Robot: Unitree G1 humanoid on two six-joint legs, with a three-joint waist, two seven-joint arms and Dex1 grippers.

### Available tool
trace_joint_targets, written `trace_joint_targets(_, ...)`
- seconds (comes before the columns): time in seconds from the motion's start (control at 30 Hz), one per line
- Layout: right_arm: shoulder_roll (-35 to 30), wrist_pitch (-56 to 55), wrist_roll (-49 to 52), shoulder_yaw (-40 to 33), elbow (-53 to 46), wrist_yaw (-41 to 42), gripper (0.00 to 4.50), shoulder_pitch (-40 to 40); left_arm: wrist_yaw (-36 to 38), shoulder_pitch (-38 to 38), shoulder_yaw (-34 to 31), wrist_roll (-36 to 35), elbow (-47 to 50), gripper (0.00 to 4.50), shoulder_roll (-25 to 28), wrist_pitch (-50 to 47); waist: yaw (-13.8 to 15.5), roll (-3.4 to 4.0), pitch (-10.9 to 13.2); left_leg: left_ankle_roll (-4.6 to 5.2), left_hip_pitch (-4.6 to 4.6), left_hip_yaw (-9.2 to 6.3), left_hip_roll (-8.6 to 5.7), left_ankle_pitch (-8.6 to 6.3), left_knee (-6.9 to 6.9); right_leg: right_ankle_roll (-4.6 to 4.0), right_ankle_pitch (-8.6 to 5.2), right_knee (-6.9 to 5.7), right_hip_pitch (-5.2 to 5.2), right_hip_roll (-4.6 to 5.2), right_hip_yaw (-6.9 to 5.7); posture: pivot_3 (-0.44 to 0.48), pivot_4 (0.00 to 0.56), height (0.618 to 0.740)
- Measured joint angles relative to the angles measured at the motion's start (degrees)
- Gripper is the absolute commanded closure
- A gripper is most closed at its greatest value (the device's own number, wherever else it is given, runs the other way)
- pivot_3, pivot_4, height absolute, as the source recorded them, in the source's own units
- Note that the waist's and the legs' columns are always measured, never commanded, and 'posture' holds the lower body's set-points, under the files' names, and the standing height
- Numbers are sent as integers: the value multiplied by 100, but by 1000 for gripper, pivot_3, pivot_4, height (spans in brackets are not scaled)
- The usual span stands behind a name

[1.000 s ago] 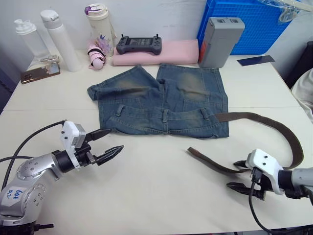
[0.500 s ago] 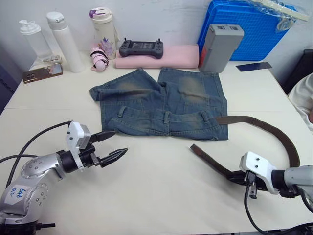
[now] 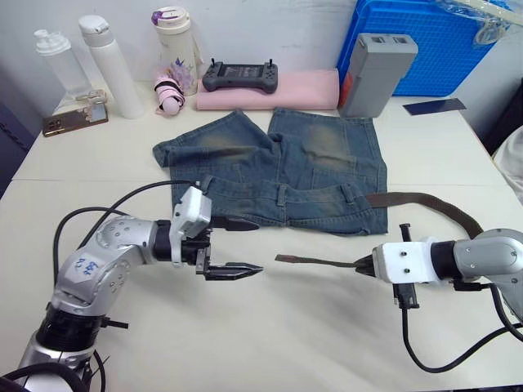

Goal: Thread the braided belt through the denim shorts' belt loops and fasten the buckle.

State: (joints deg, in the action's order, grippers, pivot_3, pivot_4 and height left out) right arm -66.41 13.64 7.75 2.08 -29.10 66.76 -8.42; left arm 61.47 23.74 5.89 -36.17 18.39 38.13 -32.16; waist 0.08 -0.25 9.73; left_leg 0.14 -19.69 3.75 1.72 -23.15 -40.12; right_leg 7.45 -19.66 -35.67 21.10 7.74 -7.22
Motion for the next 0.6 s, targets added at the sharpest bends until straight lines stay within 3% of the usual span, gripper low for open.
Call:
trace_joint_targets(0.2, 0, 77, 27, 14, -255, 113, 4481, -233, 379, 383, 717, 677, -903, 0, -485, 598, -34, 0, 0, 0, -58, 3, 2, 0, -42, 0, 0, -20, 43, -5, -22, 0, 150, 740)
trace_joint_targets(0.37, 1, 248, 61, 12, -350, 112, 4481, -275, 442, 431, 854, 1014, -1368, 0, -785, 940, -11, 1, 1, 1, -65, 0, 2, 0, -62, 0, 0, -26, 42, -1, -24, 0, 150, 740)
trace_joint_targets(0.47, 0, 338, 83, 6, -467, 111, 4500, -275, 442, 432, 857, 1047, -1473, 792, -940, 962, -13, 1, 1, 2, -66, -8, 3, 0, -66, 0, 0, -28, 42, -1, -23, 0, 150, 740)
trace_joint_targets(0.6, 0, 451, 133, -9, -502, 94, 4500, -275, 448, 430, 807, 973, -1453, 2645, -1014, 877, -18, 1, 1, 2, -66, -13, 3, -1, -67, 0, 0, -30, 42, -1, -23, 0, 150, 740)
